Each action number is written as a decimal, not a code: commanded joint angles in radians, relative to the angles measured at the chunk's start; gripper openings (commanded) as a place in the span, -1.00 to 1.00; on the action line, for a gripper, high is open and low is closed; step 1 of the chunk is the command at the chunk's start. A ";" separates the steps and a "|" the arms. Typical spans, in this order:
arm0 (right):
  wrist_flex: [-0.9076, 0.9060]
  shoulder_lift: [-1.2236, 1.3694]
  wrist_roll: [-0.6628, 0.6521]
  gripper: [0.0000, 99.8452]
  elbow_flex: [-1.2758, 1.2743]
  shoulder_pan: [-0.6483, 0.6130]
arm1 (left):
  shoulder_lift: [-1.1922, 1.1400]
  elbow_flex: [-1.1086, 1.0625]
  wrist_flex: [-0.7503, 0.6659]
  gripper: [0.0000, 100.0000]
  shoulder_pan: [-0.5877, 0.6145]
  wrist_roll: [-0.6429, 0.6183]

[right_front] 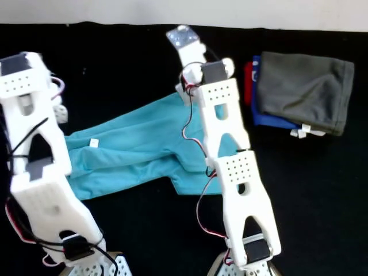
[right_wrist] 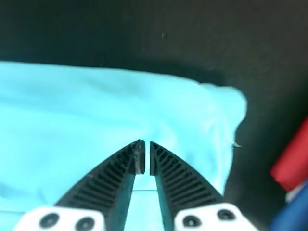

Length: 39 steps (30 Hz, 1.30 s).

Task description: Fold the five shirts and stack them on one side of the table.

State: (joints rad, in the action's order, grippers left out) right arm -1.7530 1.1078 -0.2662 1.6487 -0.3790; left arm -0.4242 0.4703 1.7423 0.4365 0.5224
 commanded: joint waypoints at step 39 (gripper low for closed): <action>0.237 -1.481 -0.005 -0.93 -1.664 -0.045 | 0.641 -0.909 -0.391 -0.98 0.033 -0.014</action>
State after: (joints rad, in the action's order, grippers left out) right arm -1.5858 -0.3284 -0.2662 0.0790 -0.4112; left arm 0.1772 -0.4381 1.4185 0.5086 0.6160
